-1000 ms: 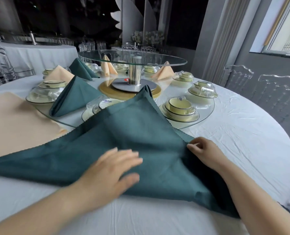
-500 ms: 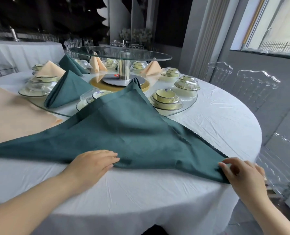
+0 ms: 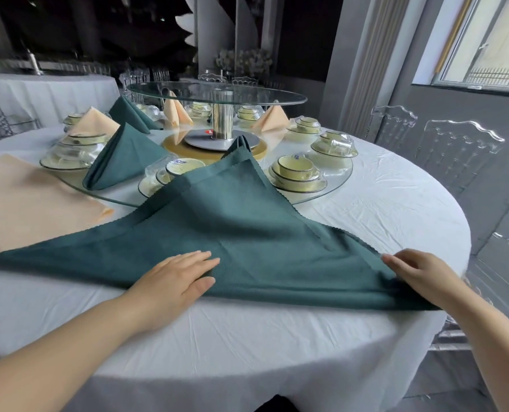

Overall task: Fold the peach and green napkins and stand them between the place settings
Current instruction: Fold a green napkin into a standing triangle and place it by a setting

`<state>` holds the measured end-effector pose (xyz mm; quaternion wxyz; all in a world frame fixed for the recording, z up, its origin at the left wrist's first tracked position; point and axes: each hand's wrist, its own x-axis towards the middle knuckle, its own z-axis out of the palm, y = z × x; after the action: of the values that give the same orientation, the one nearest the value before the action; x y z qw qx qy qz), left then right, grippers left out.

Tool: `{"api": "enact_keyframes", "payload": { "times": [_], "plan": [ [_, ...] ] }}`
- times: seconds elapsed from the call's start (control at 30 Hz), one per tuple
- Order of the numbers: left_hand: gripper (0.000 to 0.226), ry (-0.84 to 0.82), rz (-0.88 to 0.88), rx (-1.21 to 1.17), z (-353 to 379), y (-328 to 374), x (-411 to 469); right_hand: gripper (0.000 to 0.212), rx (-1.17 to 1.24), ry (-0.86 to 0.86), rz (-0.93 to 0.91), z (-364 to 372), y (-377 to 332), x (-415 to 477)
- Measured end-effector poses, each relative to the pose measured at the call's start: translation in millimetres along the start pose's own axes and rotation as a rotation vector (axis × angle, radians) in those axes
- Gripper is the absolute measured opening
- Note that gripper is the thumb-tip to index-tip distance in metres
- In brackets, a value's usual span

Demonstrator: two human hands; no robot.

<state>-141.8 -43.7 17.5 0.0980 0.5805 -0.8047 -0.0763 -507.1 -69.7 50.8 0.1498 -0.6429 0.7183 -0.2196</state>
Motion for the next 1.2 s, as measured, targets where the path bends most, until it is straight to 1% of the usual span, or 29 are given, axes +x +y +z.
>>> {"api": "enact_keyframes", "payload": {
  "times": [0.03, 0.13, 0.17, 0.2, 0.23, 0.27, 0.3, 0.4, 0.5, 0.67, 0.73, 0.77, 0.8, 0.83, 0.87, 0.9, 0.93, 0.97, 1.0, 1.03, 1.07, 1.13, 1.2],
  "plan": [
    [0.14, -0.033, -0.003, 0.026, 1.8, 1.7, 1.4, 0.026, 0.006, -0.037, -0.013, 3.0, -4.0, 1.9],
    [0.137, -0.116, -0.007, 0.074, 5.3, 2.6, 7.1, 0.019, -0.054, -0.127, -0.02, 13.6, -13.0, 8.4],
    [0.126, -0.126, -0.001, 0.082, 5.3, 3.3, 8.7, 0.02, -0.075, -0.132, -0.021, 16.6, -15.1, 11.4],
    [0.104, -0.124, 0.008, 0.082, 6.3, 3.4, 10.5, 0.022, -0.087, -0.125, -0.029, 18.9, -17.2, 14.2],
    [0.076, -0.129, 0.003, 0.093, 6.9, 3.8, 12.9, 0.023, -0.097, -0.112, -0.037, 21.3, -19.2, 17.4],
    [0.058, -0.135, -0.023, 0.093, 6.2, 4.8, 15.4, 0.023, -0.119, -0.101, -0.043, 23.5, -22.0, 20.0],
    [0.052, -0.133, -0.033, 0.087, 5.9, 5.1, 17.7, 0.022, -0.154, -0.094, -0.047, 26.1, -24.7, 23.0],
    [0.05, -0.113, -0.014, 0.105, 6.1, 3.9, 23.5, 0.02, -0.189, -0.031, -0.079, 35.8, -29.5, 34.4],
    [0.05, -0.102, -0.033, 0.117, 5.8, 1.2, 30.9, 0.013, -0.183, 0.068, -0.049, 41.3, -36.1, 40.9],
    [0.05, -0.092, -0.072, 0.09, 3.9, -5.3, 47.0, 0.009, -0.25, 0.13, -0.013, 51.4, -37.9, 44.5],
    [0.053, -0.02, -0.081, 0.055, 3.8, -6.0, 49.3, 0.008, -0.296, 0.153, 0.002, 55.5, -35.6, 45.3],
    [0.062, 0.057, -0.09, 0.017, 3.0, -9.0, 48.4, 0.013, -0.332, 0.176, 0.009, 56.8, -34.4, 45.2],
    [0.074, 0.178, -0.077, -0.026, -1.0, -11.1, 44.5, 0.022, -0.364, 0.215, 0.009, 57.0, -33.7, 44.1],
    [0.076, 0.287, -0.032, -0.031, -5.3, -14.5, 38.8, 0.026, -0.353, 0.287, -0.032, 56.7, -33.5, 41.4],
    [0.065, 0.369, 0.036, -0.006, -9.9, -19.6, 31.9, 0.026, -0.288, 0.374, -0.133, 56.3, -33.8, 37.7],
    [0.05, 0.403, 0.112, 0.029, -14.2, -26.3, 23.0, 0.023, -0.191, 0.434, -0.28, 55.7, -36.0, 31.7],
    [0.038, 0.38, 0.176, 0.065, -18.6, -31.9, 12.8, 0.023, -0.086, 0.435, -0.449, 54.3, -40.3, 22.9],
    [0.032, 0.347, 0.231, 0.1, -20.5, -37.6, 2.5, 0.022, -0.001, 0.346, -0.606, 52.9, -46.4, 11.6],
    [0.03, 0.315, 0.262, 0.121, -20.9, -42.4, -7.0, 0.019, 0.027, 0.229, -0.727, 54.4, -52.3, 0.8],
    [0.03, 0.295, 0.275, 0.142, -19.8, -46.7, -14.1, 0.019, -0.001, 0.126, -0.8, 58.5, -57.5, -8.3],
    [0.031, 0.288, 0.274, 0.165, -17.5, -50.3, -18.6, 0.02, -0.051, 0.066, -0.852, 64.0, -62.3, -15.0],
    [0.032, 0.321, 0.256, 0.201, -11.2, -56.1, -19.0, 0.022, -0.154, 0.077, -0.903, 76.4, -69.0, -19.8],
    [0.033, 0.381, 0.235, 0.209, -6.7, -56.8, -14.4, 0.017, -0.201, 0.146, -0.876, 85.2, -74.8, -18.4]
  ]
}}
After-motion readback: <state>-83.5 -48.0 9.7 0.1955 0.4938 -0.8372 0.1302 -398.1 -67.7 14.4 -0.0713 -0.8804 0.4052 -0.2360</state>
